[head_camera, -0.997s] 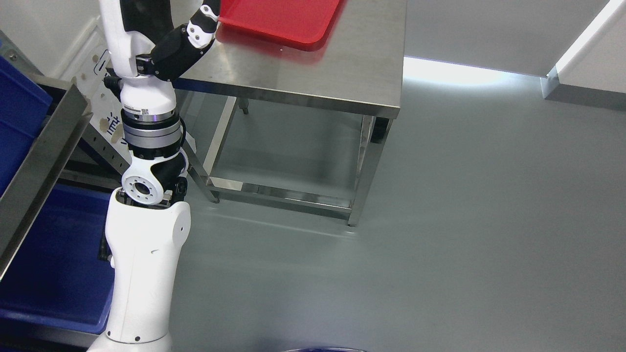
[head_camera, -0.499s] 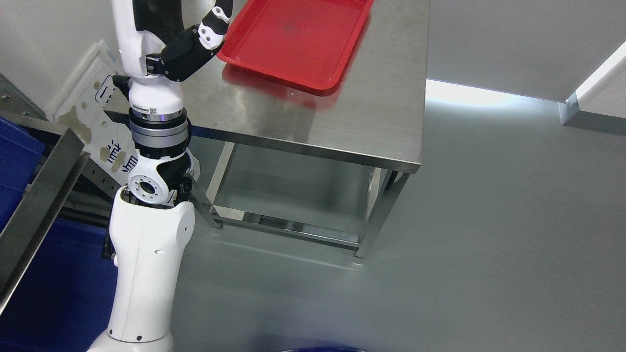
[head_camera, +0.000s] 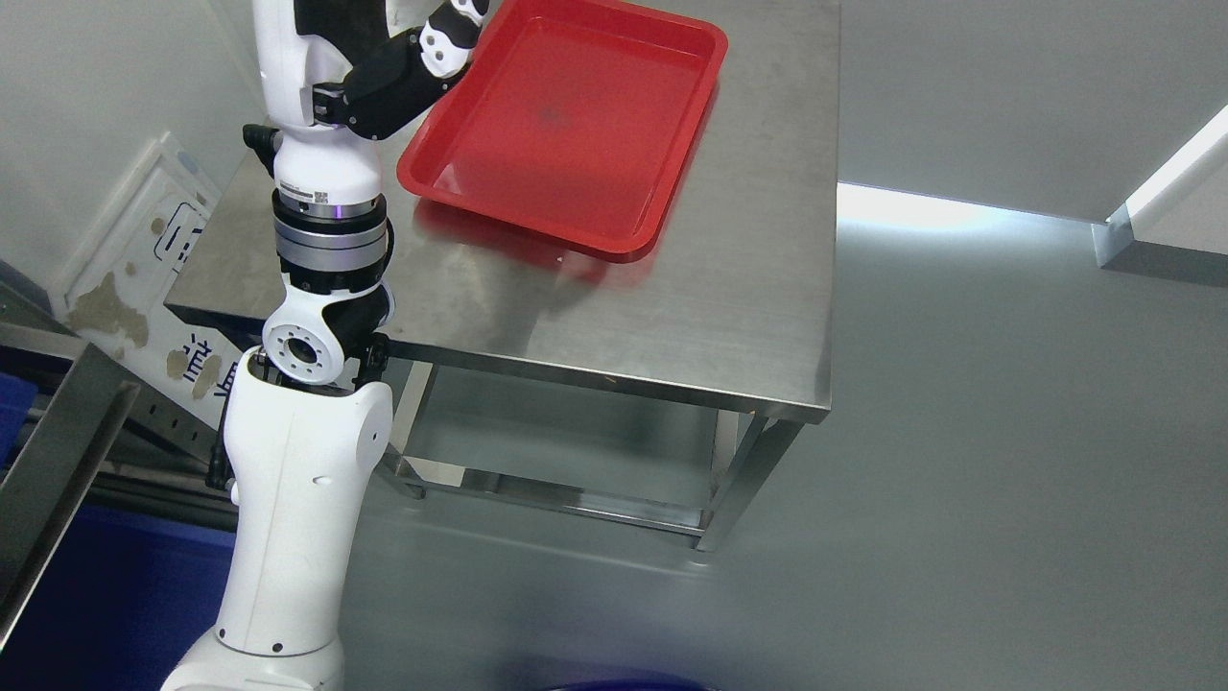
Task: Grab orange capacitor from left shelf to right desk
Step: 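Carry the capacitor with the left hand over the red tray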
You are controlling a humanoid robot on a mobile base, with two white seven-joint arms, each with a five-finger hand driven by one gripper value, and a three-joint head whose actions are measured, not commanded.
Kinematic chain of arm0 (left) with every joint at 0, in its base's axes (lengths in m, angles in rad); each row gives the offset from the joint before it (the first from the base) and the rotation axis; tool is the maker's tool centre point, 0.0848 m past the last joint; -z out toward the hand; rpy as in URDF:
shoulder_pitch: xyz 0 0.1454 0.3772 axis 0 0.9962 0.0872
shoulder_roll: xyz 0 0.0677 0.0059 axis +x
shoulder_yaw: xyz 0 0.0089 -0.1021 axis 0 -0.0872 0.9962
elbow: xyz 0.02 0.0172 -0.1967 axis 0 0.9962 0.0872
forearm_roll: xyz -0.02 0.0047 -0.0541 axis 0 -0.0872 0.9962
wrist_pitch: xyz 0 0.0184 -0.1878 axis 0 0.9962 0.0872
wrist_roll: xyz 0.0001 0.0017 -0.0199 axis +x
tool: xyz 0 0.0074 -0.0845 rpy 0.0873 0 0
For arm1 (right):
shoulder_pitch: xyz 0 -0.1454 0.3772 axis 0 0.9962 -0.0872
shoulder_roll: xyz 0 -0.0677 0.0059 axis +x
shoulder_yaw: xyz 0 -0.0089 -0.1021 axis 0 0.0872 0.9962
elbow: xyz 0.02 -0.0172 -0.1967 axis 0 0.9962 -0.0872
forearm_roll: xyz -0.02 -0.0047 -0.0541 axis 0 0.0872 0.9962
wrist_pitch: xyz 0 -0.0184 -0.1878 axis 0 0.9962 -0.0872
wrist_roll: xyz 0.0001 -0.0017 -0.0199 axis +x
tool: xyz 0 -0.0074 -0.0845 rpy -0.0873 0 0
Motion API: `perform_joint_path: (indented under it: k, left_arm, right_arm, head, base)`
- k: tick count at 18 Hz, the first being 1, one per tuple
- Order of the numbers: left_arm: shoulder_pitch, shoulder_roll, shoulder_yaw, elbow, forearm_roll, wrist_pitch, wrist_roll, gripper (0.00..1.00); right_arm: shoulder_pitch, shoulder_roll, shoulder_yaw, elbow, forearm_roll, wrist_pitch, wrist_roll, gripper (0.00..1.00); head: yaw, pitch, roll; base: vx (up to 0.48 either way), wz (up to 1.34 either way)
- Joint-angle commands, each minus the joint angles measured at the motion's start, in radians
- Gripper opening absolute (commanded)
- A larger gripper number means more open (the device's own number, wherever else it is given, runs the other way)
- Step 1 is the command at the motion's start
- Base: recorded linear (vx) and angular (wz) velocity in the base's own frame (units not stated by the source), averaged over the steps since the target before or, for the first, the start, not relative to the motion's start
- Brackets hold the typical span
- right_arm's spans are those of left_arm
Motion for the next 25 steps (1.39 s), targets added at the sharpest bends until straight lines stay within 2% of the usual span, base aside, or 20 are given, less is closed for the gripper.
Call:
perform_joint_path:
  k: [1, 14, 22, 25]
  left_arm:
    - [-0.025, 0.017, -0.032, 0.005, 0.001, 0.001, 0.001, 0.02]
    - [-0.064, 0.017, -0.046, 0.06, 0.024, 0.04, -0.001, 0.02]
    - [-0.184, 0.017, -0.041, 0.146, 0.024, 0.15, -0.002, 0.02]
    - [-0.201, 0.017, -0.041, 0.227, 0.024, 0.239, -0.002, 0.02]
  right_arm:
    - [0.02, -0.017, -0.012, -0.017, 0.005, 0.001, 0.001, 1.0]
    - [0.02, -0.017, -0.012, -0.017, 0.005, 0.001, 0.001, 1.0]
    - [0.02, -0.017, -0.012, -0.017, 0.005, 0.001, 0.001, 1.0]
    - [0.02, -0.017, -0.012, -0.017, 0.005, 0.001, 0.001, 1.0]
  head:
    - [0.0, 0.0, 0.0]
    - [0.0, 0.0, 0.0]
    - [0.0, 0.0, 0.0]
    - [0.0, 0.0, 0.0]
  base:
    - [0.156, -0.11]
    - [0.046, -0.03]
    - [0.0, 0.0]
    - [0.0, 0.0]
